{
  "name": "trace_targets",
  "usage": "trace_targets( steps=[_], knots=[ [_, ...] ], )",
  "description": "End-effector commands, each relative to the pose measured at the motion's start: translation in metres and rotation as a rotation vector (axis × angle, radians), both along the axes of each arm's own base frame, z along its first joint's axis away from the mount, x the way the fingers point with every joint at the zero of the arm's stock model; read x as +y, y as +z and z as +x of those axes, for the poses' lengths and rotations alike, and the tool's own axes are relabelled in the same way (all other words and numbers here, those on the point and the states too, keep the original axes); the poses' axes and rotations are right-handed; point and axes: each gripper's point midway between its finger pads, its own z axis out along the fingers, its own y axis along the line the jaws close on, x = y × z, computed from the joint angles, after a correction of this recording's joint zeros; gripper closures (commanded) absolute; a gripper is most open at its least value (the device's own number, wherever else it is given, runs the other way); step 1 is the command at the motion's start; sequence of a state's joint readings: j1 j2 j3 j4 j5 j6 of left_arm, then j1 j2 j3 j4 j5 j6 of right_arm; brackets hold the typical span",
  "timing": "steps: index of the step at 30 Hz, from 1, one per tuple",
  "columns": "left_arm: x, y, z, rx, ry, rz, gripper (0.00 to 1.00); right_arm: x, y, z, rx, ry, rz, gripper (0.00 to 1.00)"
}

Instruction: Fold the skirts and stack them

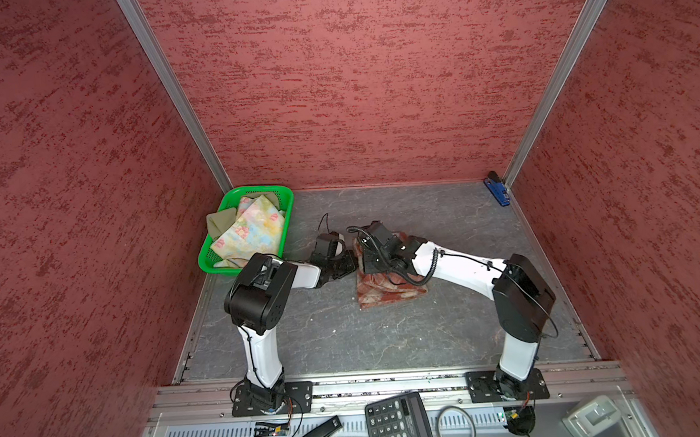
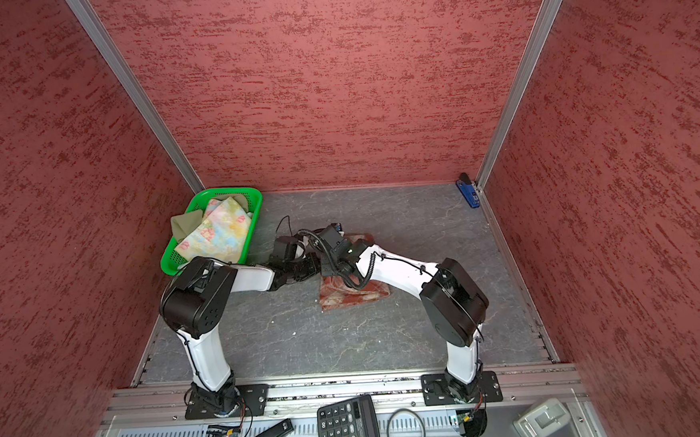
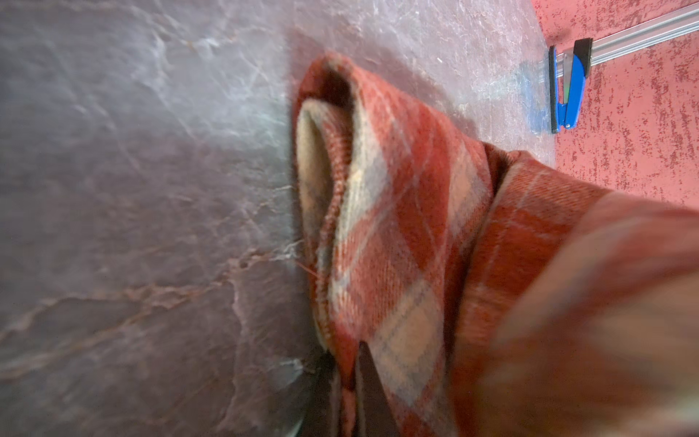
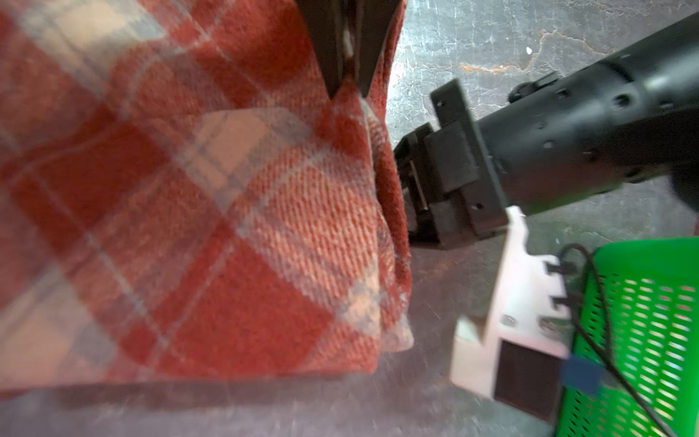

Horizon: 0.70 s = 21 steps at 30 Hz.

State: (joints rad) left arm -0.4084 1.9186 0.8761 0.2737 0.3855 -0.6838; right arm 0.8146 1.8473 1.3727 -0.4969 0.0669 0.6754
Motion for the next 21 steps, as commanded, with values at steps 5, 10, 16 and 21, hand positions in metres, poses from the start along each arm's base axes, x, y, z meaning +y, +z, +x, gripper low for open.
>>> trace_targets(
  steps=[5,10,16,21],
  knots=[
    [0.041,-0.075,-0.056,0.279,0.050,0.171,0.90,0.022,-0.035,-0.006,0.084,-0.015,0.099,1.00],
    [0.047,-0.070,-0.056,0.276,0.065,0.169,0.83,0.031,-0.045,-0.009,0.109,-0.016,0.158,0.97],
    [0.063,-0.052,-0.051,0.259,0.103,0.160,0.57,0.020,-0.011,0.004,0.035,-0.034,0.207,0.41],
    [0.078,-0.022,-0.041,0.216,0.138,0.191,0.45,-0.011,0.036,0.021,-0.057,-0.072,0.273,0.27]
  ],
)
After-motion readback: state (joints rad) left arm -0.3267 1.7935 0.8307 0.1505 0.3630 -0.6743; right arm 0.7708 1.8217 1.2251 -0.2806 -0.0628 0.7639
